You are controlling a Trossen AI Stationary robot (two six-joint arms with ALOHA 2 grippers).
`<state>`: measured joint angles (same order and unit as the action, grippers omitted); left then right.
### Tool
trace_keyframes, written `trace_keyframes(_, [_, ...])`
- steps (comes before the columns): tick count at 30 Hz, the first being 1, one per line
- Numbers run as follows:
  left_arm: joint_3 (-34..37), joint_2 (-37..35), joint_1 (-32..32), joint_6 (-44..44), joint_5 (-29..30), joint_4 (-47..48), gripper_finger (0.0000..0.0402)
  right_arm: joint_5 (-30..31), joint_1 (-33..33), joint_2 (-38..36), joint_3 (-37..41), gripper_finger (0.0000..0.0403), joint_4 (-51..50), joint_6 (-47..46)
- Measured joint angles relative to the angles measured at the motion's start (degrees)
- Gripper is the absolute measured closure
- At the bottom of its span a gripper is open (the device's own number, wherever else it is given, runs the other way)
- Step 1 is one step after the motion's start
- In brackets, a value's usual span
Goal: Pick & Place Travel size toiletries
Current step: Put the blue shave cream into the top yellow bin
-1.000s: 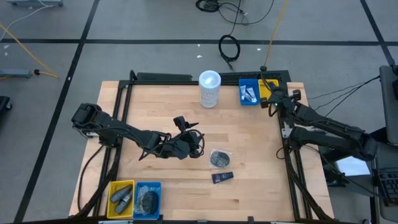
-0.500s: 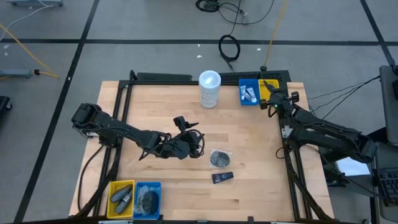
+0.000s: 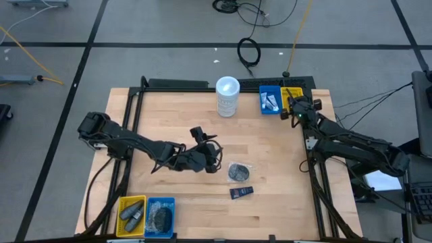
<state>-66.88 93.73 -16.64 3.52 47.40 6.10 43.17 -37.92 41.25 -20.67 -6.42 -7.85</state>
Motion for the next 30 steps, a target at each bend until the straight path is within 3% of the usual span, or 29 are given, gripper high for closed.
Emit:
trace_keyframes(6, [-0.01, 0.00, 1.43, -1.03, -10.66, -0.23, 0.0147, -13.84, 0.02, 0.01, 0.04, 0.0312, 3.56, 0.00])
trace_keyframes(13, [-0.01, 0.00, 3.10, -1.61, -22.73, -0.18, 0.0147, -36.12, 1.75, 0.00, 0.04, 0.0312, 6.51, -1.41])
trace_keyframes(21, [-0.01, 0.00, 3.52, -2.11, -23.45, -0.18, 0.0147, -51.75, 11.42, 0.00, 0.04, 0.0312, 6.34, -0.18])
trace_keyframes(27, [-0.01, 0.00, 3.49, -2.20, -23.54, -0.15, 0.0147, -58.06, 24.04, 0.00, 0.04, 0.0312, 6.22, 0.62])
trace_keyframes(30, [-0.01, 0.00, 3.49, -2.24, -23.54, -0.14, 0.0147, -58.18, 31.15, 0.43, 0.04, 0.0312, 6.27, -1.86])
